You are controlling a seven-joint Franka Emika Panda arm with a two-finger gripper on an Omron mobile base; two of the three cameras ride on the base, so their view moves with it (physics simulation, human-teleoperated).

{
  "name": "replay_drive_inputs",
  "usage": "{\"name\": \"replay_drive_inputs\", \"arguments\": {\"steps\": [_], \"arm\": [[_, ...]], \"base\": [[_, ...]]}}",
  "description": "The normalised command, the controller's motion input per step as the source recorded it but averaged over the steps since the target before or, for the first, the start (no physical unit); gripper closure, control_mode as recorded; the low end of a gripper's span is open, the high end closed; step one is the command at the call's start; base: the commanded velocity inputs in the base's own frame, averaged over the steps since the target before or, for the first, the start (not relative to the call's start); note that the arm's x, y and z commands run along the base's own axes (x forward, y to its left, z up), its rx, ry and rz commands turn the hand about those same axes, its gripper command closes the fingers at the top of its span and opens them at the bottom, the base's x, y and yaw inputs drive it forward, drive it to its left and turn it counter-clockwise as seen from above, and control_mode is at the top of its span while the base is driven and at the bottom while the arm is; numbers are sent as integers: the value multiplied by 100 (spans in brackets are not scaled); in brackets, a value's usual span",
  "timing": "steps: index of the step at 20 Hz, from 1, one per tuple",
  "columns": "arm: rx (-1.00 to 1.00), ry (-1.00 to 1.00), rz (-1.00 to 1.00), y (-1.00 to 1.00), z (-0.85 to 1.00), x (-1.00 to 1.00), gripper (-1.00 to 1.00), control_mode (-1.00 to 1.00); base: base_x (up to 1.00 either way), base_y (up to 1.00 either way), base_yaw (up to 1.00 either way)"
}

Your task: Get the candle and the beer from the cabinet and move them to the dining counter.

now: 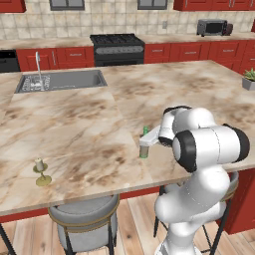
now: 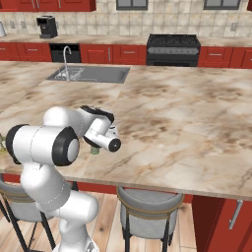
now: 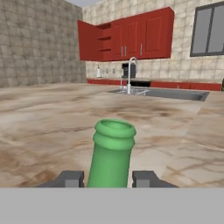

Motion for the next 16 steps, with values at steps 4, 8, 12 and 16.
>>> {"name": "replay_drive_inputs", "arguments": {"steps": [4,8,12,16], "arm": [[0,0,0,1,-30,0,100,-100],[0,0,0,5,-1,0,100,-100],[0,-2,0,1,0,-1,100,-100],[0,-7,0,0,0,-9,100,-100]], "base": [[0,0,0],[0,0,0],[0,0,0],[0,0,0]]}}
